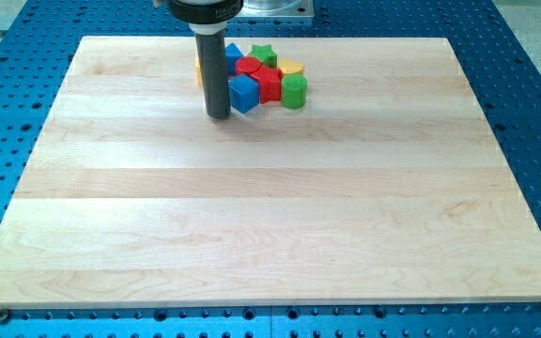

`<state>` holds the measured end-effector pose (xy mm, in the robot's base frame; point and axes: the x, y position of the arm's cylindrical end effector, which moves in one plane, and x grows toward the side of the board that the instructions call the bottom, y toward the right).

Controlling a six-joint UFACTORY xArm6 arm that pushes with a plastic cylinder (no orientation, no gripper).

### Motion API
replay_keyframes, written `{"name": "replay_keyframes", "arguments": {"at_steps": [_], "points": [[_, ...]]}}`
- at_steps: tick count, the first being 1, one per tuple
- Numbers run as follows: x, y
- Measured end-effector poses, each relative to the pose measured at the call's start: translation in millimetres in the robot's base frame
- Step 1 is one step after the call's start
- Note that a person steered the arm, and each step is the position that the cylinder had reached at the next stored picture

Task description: Place the green circle center of the board

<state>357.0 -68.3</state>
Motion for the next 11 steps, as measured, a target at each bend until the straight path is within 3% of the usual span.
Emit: {"name": "replay_keyframes", "arguments": {"at_steps": [1,2,3,4,5,7,10,11], "points": [[30,2],[54,84],[14,143],[-37,150],[-43,120],[37,58],[88,62],[84,50]]}}
